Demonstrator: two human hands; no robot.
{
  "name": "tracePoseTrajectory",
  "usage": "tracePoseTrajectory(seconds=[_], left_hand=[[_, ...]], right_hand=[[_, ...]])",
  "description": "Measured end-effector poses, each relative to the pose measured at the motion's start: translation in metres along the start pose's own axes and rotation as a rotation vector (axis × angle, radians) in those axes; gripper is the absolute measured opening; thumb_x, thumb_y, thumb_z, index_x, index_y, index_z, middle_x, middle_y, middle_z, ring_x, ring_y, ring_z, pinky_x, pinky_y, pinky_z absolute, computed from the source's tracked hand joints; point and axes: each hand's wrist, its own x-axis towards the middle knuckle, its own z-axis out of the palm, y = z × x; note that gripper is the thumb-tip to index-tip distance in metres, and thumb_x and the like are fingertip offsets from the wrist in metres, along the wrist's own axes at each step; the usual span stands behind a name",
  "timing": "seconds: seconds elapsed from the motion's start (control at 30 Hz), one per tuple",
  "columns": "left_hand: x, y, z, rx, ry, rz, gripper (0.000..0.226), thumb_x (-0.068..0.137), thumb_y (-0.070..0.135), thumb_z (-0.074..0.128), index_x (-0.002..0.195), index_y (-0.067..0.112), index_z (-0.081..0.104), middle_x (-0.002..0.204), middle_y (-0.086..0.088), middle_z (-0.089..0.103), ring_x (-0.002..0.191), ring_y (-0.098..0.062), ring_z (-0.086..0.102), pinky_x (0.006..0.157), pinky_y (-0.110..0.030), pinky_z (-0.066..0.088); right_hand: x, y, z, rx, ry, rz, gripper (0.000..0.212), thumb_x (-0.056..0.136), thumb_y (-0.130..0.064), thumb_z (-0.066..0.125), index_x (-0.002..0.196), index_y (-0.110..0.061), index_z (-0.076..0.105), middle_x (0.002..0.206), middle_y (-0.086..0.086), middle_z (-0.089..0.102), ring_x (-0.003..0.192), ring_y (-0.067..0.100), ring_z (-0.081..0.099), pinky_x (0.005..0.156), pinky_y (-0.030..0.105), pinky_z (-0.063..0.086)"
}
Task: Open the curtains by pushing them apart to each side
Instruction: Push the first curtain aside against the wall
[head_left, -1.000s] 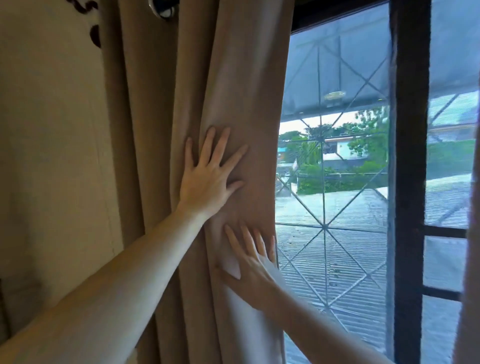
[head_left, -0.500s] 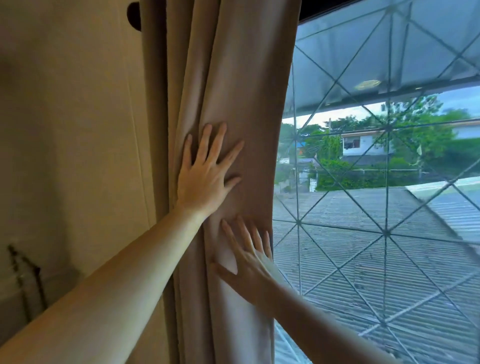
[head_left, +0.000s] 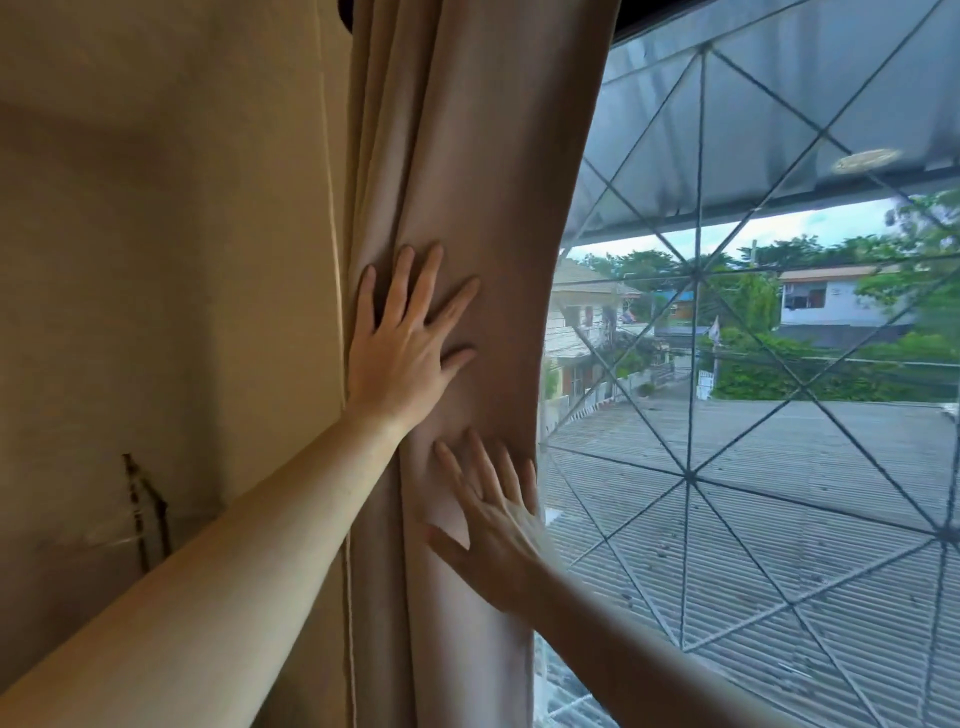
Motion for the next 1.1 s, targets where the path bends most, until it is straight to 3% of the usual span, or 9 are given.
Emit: tracePoseTrajectory(seconds=[0.2,0.4,0.57,0.73,0.9,1.1], left_hand=[[-0.007,-0.020,0.029,0.014,-0.013,-0.013,0.081,0.106,0.070,0.053,0.175,0.045,0.019,0.188,-0.006,0.003,0.174,-0.035,0.007,0.138,-0.064,0.007],[0.000,-0.044,0.052,0.003,-0.018,0.009,0.082,0.106,0.069,0.053,0.176,0.044,0.019,0.188,-0.006,0.002,0.174,-0.035,0.005,0.137,-0.064,0.006],[0.002,-0.066,0.072,-0.019,-0.006,0.028,0.082,0.107,0.069,0.053,0.176,0.043,0.018,0.188,-0.005,0.001,0.174,-0.035,0.005,0.138,-0.062,0.005],[0.001,-0.079,0.085,-0.050,0.018,0.050,0.079,0.109,0.068,0.050,0.176,0.042,0.018,0.188,-0.006,0.004,0.173,-0.035,0.008,0.138,-0.061,0.005],[-0.001,-0.084,0.088,-0.083,0.036,0.054,0.078,0.110,0.069,0.049,0.176,0.041,0.018,0.188,-0.006,0.004,0.173,-0.034,0.008,0.138,-0.060,0.006],[-0.004,-0.088,0.086,-0.126,0.034,0.069,0.078,0.109,0.068,0.049,0.176,0.040,0.019,0.188,-0.006,0.004,0.173,-0.035,0.008,0.138,-0.059,0.004]], right_hand=[[0.017,-0.008,0.023,0.032,-0.032,-0.008,0.086,0.098,-0.071,0.038,0.165,-0.048,-0.010,0.178,-0.004,-0.016,0.162,0.029,-0.014,0.129,0.058,-0.007],[0.050,-0.018,0.048,0.000,0.056,0.004,0.085,0.097,-0.070,0.043,0.168,-0.041,0.007,0.178,0.003,0.002,0.161,0.032,0.003,0.128,0.057,0.009],[0.074,-0.031,0.067,-0.014,0.068,0.071,0.085,0.098,-0.071,0.040,0.168,-0.042,0.001,0.178,0.000,-0.003,0.161,0.029,-0.006,0.126,0.056,-0.006],[0.084,-0.036,0.079,-0.022,0.061,0.117,0.086,0.098,-0.075,0.038,0.167,-0.045,-0.005,0.179,0.000,-0.009,0.162,0.028,-0.014,0.127,0.055,-0.008],[0.086,-0.045,0.081,-0.076,0.085,0.125,0.086,0.098,-0.076,0.038,0.168,-0.042,0.003,0.179,0.002,-0.002,0.163,0.029,-0.006,0.124,0.045,-0.020],[0.079,-0.052,0.077,-0.116,0.090,0.156,0.085,0.097,-0.075,0.040,0.168,-0.041,0.009,0.178,0.003,0.008,0.162,0.032,0.005,0.127,0.048,-0.015]])
